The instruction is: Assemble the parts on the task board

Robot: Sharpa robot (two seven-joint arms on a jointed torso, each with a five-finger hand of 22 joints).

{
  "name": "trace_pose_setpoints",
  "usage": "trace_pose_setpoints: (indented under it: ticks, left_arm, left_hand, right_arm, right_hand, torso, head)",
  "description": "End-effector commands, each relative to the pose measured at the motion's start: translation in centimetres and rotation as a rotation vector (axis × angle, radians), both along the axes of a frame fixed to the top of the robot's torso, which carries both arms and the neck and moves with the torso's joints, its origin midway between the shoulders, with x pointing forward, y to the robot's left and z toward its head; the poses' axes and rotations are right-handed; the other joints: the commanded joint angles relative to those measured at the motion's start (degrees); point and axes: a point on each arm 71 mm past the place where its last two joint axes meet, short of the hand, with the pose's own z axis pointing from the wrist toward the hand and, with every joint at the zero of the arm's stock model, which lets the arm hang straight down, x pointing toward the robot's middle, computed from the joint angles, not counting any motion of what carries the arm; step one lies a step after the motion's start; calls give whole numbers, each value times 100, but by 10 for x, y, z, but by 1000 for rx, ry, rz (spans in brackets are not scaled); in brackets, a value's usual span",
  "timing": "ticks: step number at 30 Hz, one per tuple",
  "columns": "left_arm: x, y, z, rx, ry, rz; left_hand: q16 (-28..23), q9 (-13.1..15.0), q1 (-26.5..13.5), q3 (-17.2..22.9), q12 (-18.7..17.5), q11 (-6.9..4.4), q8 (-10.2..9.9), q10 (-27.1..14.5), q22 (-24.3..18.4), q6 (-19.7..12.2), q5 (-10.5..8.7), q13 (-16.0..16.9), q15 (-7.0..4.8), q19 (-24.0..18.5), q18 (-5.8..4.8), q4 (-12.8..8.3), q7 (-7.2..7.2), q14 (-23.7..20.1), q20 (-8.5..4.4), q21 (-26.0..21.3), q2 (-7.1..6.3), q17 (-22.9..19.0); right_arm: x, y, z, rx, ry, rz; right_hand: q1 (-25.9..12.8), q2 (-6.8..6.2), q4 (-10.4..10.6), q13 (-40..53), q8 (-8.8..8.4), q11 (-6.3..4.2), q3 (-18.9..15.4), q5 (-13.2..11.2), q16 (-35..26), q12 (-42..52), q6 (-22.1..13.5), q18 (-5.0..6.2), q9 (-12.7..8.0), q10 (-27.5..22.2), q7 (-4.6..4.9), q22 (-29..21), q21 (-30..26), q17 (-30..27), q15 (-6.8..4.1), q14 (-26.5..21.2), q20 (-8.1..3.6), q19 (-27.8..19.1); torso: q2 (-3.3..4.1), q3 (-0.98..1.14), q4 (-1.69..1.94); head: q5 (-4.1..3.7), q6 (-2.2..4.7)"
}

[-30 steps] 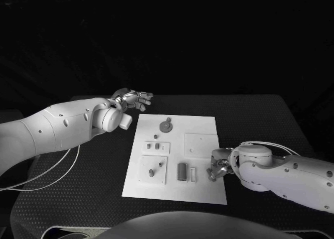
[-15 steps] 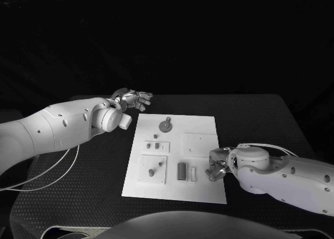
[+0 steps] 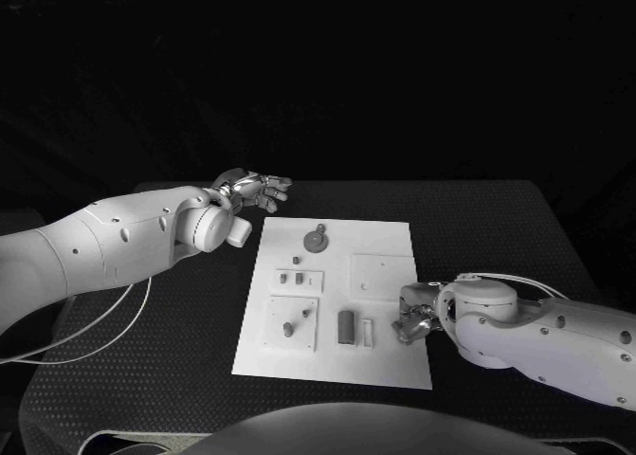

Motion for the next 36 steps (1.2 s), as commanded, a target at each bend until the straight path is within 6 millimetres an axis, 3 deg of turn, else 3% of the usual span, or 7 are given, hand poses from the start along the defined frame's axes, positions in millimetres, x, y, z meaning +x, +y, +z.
trace_pose_setpoints:
  ticks: [1, 7, 11, 36]
  left_arm:
    - [0, -3, 1, -1, -4, -21]
    - [0, -4, 2, 2, -11, -24]
    - [0, -5, 2, 3, -12, -28]
    - [-1, -6, 2, 17, -15, -42]
  left_hand:
    - [-8, -9, -1, 6, 7, -14, 31, -36, 6, -31, -21, 0, 16, -30, -4, 12, -9, 44, -179, -26, 14, 9]
    - [-7, -10, 5, 8, 7, -14, 32, -36, 9, -33, -15, 0, 15, -29, -4, 8, -9, 45, -180, -26, 15, 12]
    - [-5, -13, 21, 15, 8, -14, 35, -36, 14, -33, 2, 1, 14, -28, -5, 1, -9, 47, -181, -27, 21, 18]
    - [2, -20, 39, 22, 6, -14, 41, -41, 26, -37, 55, 1, 14, -25, -9, -11, -7, 54, -182, -31, 26, 34]
  right_arm:
    - [-6, 4, -7, 212, 93, -161]
    - [-3, 4, -2, 284, 104, -235]
    - [-4, 6, 1, 308, 109, -258]
    - [-12, 24, -4, 286, 262, -263]
  right_hand:
    - [86, 198, -38, -16, -519, 5, 108, 78, -2, 27, 62, 181, -1355, 46, -15, -15, 26, -15, -30, 26, 27, 9]
    - [-85, 229, -261, -41, -482, -16, 148, 428, -11, 23, 116, 181, -1393, 79, -36, -48, 53, -34, -52, 62, 6, 54]
    - [-134, 232, -299, -45, -462, -28, 137, 521, -11, 29, 140, 181, -1401, 97, -47, -64, 60, -39, -62, 78, -1, 74]
    - [-340, 256, -377, -43, -444, -30, -83, 667, -10, 31, 129, 181, -1435, 77, -47, -102, 78, -38, -69, 80, -6, 78]
  torso:
    - [-1, 2, -2]
    - [4, 7, -1]
    - [2, 2, -4]
    - [2, 3, -3]
  head:
    - [10, 14]
    - [18, 14]
    - [22, 18]
    - [20, 24]
